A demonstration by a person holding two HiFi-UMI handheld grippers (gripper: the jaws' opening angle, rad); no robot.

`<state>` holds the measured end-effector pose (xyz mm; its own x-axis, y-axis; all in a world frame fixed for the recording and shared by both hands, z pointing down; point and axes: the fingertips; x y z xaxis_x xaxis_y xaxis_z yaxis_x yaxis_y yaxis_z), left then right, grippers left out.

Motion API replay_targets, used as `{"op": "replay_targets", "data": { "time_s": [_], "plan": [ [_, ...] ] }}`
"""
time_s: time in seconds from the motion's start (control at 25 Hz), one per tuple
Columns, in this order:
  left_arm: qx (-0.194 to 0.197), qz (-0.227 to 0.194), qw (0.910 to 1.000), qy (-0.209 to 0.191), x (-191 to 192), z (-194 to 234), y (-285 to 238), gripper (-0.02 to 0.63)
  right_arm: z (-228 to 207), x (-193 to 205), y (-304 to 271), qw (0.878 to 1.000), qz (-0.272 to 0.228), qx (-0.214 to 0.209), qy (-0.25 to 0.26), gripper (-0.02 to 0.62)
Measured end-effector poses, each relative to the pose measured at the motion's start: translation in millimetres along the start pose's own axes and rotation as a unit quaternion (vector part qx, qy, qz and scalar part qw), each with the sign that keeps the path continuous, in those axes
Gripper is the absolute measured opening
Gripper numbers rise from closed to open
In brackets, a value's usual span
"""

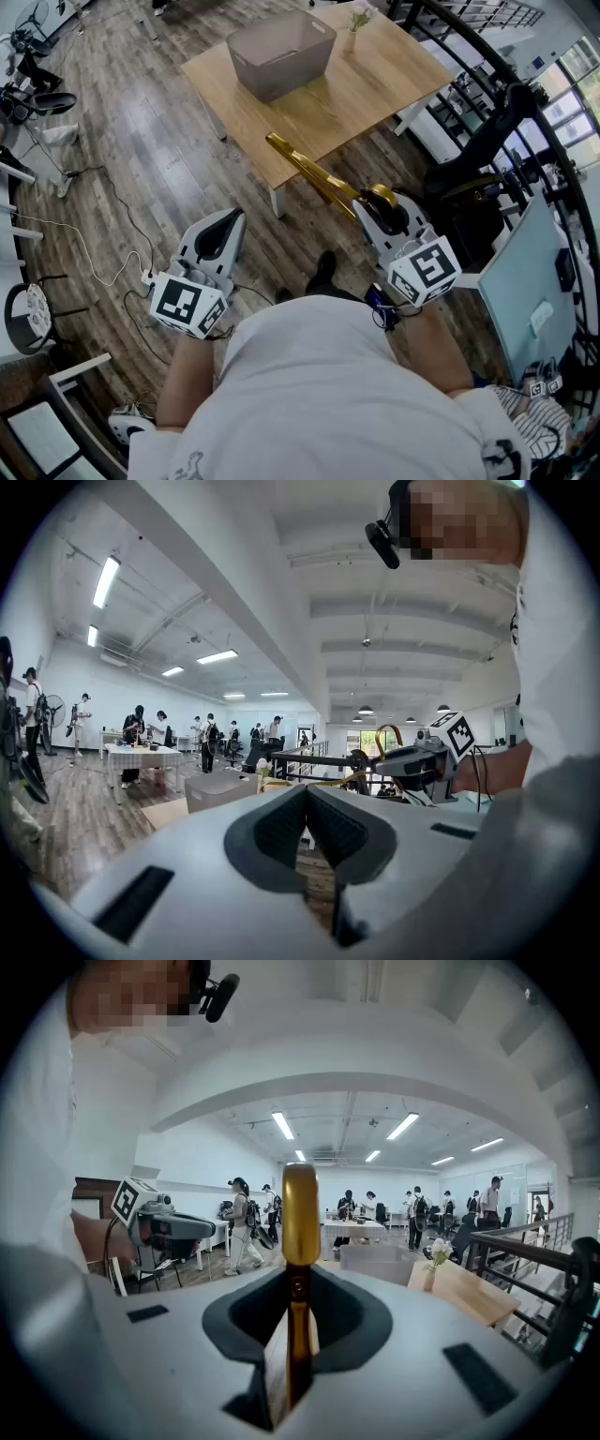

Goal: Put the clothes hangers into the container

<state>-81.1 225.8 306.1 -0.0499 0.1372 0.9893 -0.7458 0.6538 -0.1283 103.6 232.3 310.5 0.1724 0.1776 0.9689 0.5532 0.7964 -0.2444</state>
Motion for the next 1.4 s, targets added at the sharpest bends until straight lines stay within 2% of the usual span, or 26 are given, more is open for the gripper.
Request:
{"op": "replay_targets", "data": {
  "time_s": [0.44, 1.12, 1.4],
  "plan": [
    [-0.003, 0.011, 0.9999, -0.001, 9.4, 1.2, -40.0, 0.006, -40.3, 14.0, -9.8, 1.0, -0.001, -0.007, -0.01, 0.077],
    [-0.044, 0.027, 0.9986, 0.01, 9.6, 16.3, -164.4, 0.006, -171.0, 23.6, -40.8, 0.998, -0.008, -0.046, -0.031, 0.077],
    [-0.048, 0.036, 0.9981, 0.012, 9.9, 15.6, -190.0, 0.006, -201.0, 25.4, -46.9, 0.998, -0.009, -0.05, -0.036, 0.077]
  ]
}}
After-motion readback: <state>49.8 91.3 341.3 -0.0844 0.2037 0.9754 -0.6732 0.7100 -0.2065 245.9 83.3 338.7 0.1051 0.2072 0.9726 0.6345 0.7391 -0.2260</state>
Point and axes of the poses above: the fingertips, and each gripper's own axes: y backward along the fingers, z to its left, x out of its underside, and after that the axes turned 1 degree about -x, right-handed
